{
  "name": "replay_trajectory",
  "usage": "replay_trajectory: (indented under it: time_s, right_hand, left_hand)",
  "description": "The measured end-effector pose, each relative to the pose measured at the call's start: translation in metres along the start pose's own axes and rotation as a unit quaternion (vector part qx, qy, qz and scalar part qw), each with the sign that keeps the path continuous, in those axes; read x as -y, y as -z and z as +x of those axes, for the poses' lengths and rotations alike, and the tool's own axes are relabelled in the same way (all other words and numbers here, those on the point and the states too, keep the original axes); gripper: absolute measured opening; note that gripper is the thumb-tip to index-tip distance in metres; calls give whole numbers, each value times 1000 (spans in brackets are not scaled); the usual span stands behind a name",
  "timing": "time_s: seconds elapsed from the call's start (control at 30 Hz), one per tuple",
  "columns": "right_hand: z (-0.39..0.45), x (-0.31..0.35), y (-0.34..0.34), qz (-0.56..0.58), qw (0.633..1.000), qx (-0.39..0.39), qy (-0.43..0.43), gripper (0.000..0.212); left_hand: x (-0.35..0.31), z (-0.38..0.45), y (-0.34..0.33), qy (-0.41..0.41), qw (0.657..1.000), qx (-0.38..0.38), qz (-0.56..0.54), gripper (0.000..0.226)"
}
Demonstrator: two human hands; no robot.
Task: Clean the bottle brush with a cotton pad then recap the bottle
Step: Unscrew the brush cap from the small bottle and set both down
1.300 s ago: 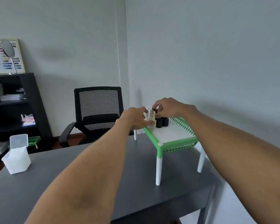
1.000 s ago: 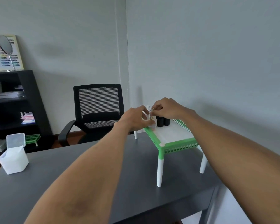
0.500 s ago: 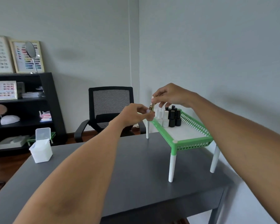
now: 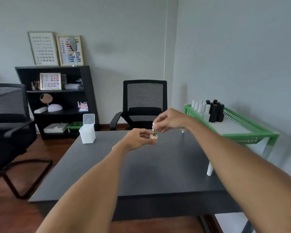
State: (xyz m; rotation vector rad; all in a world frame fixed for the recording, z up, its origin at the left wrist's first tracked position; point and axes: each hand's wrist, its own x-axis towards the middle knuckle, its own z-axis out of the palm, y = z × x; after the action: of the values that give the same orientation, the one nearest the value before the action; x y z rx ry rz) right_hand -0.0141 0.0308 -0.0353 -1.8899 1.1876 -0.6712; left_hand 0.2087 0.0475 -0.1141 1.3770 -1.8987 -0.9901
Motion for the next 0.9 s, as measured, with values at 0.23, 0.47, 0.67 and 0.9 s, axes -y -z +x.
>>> replay_trajectory:
  time_s: [0.23, 0.47, 0.67, 0.9]
  right_hand:
    - [15, -19, -47, -3, 1000, 29, -10, 14]
    - [21, -34, -66, -1, 1000, 12, 6, 8]
    - [20, -45, -73, -10, 999, -31, 15, 19]
    - [16, -53, -89, -40, 992, -117, 37, 25]
  left_hand:
    - [47, -23, -2, 35, 998, -43, 29, 34]
    - [59, -25, -5, 58, 998, -26, 28, 33]
    - [63, -19, -10, 62, 998, -23, 21, 32]
    - [67, -17, -11, 58, 998, -18, 14, 38]
